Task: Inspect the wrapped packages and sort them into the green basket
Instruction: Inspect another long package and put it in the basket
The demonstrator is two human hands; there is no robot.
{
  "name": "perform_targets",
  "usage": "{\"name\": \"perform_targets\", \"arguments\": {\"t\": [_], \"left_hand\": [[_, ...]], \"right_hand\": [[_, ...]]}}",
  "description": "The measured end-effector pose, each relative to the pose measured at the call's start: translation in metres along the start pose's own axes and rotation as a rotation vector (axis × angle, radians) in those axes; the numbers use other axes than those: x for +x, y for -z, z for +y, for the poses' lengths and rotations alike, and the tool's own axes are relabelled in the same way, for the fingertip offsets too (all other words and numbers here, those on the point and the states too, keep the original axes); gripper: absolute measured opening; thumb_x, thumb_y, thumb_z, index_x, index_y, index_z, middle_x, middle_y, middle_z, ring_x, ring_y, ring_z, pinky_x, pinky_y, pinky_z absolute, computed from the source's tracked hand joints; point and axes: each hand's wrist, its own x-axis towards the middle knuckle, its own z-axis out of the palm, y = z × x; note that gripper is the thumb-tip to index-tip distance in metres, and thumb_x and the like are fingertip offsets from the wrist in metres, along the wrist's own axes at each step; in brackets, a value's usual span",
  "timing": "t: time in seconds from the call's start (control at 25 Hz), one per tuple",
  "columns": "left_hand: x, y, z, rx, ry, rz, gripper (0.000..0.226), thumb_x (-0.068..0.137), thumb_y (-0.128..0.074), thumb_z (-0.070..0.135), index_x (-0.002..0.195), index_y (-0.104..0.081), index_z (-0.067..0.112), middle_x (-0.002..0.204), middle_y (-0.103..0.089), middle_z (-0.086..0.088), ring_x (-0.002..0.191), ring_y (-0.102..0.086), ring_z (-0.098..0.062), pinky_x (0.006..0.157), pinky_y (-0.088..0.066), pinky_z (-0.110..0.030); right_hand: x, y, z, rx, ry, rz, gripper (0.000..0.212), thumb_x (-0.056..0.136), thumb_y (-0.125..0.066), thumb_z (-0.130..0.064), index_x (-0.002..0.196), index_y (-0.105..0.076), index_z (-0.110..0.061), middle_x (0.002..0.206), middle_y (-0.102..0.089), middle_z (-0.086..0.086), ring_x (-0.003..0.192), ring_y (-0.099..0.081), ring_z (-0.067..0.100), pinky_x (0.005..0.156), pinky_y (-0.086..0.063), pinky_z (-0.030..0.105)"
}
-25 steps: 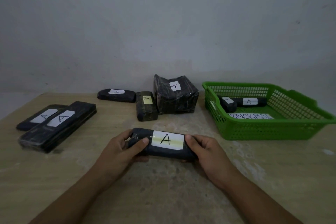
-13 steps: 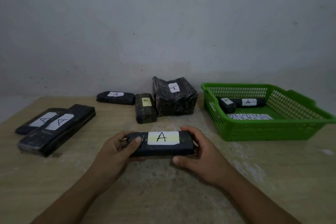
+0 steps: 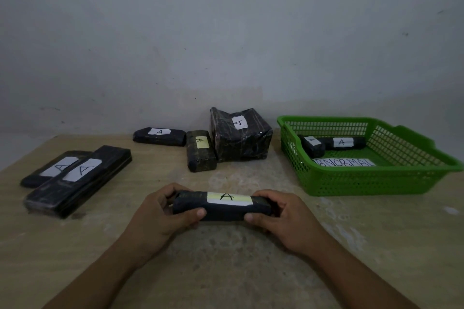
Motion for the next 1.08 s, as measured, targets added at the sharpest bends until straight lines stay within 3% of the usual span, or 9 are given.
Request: {"name": "perform_targets", "arguments": {"t": [0.2,0.36,0.48,0.56,0.68,0.88,0.96,1.08], "left_hand": [[-0.001,-0.002,0.005,0.014,-0.046,0.061,0.025,0.056,-0.083,0.019,0.077,-0.070,0.017,0.089,-0.076,-0.003,0.080,-0.071,-0.011,0.064,-0.053,-0.016],[-0.002,-0.003,0.007,-0.016,-0.027,0.071,0.035,0.059,-0.080,0.015,0.092,-0.070,0.011,0.095,-0.075,-0.001,0.086,-0.071,-0.012,0.065,-0.055,-0.015],[-0.002,-0.003,0.004,-0.043,0.014,0.047,0.047,0.066,-0.080,0.011,0.109,-0.065,0.022,0.101,-0.075,0.004,0.095,-0.069,-0.004,0.070,-0.054,-0.012],[0.001,-0.001,-0.001,-0.134,0.058,0.034,0.055,0.065,-0.084,0.026,0.115,-0.062,0.022,0.108,-0.074,0.001,0.099,-0.070,-0.011,0.077,-0.058,-0.021],[0.003,0.001,-0.006,-0.221,0.134,0.011,0.076,0.054,-0.082,0.058,0.116,-0.065,0.017,0.114,-0.072,-0.006,0.104,-0.069,-0.023,0.089,-0.056,-0.043],[0.004,-0.002,-0.003,-0.045,0.100,0.074,0.048,0.074,-0.071,0.048,0.111,-0.066,0.018,0.108,-0.074,-0.004,0.098,-0.071,-0.020,0.088,-0.055,-0.048],[0.004,-0.002,-0.002,0.048,0.096,0.098,0.046,0.077,-0.065,0.049,0.113,-0.064,0.021,0.109,-0.072,0.000,0.101,-0.068,-0.018,0.087,-0.056,-0.043],[0.004,-0.003,0.000,0.151,0.101,0.158,0.029,0.088,-0.059,0.030,0.116,-0.062,0.022,0.110,-0.070,0.001,0.097,-0.068,-0.014,0.082,-0.056,-0.029]], "right_hand": [[0.001,-0.002,0.000,0.201,-0.073,-0.011,0.037,0.070,-0.085,-0.021,0.102,-0.070,-0.033,0.101,-0.073,-0.001,0.072,-0.069,0.010,0.057,-0.054,0.028],[0.002,-0.001,0.000,0.278,-0.097,0.005,0.035,0.075,-0.074,-0.032,0.109,-0.069,-0.027,0.107,-0.074,0.000,0.084,-0.070,0.013,0.062,-0.056,0.031],[0.003,0.000,0.004,0.258,-0.095,0.035,0.030,0.081,-0.073,-0.023,0.110,-0.068,-0.023,0.107,-0.074,-0.001,0.098,-0.070,0.014,0.079,-0.056,0.028],[0.004,0.001,0.005,0.244,-0.079,0.067,0.028,0.084,-0.072,-0.010,0.109,-0.067,-0.021,0.107,-0.074,-0.003,0.103,-0.069,0.012,0.088,-0.053,0.023],[0.004,0.002,0.003,0.216,-0.056,0.095,0.029,0.084,-0.071,-0.003,0.108,-0.066,-0.020,0.105,-0.074,-0.004,0.101,-0.069,0.009,0.086,-0.052,0.018],[0.005,-0.005,0.000,0.184,-0.049,0.115,0.031,0.084,-0.071,-0.005,0.107,-0.065,-0.024,0.103,-0.074,-0.004,0.099,-0.069,0.007,0.084,-0.052,0.018],[0.004,-0.007,0.001,0.218,-0.076,0.091,0.034,0.083,-0.073,-0.010,0.112,-0.063,-0.026,0.104,-0.075,-0.001,0.100,-0.070,0.010,0.087,-0.054,0.023],[0.003,-0.006,-0.001,0.277,-0.159,0.050,0.041,0.083,-0.074,-0.019,0.119,-0.058,-0.028,0.102,-0.076,0.001,0.092,-0.073,0.015,0.079,-0.058,0.029]]}}
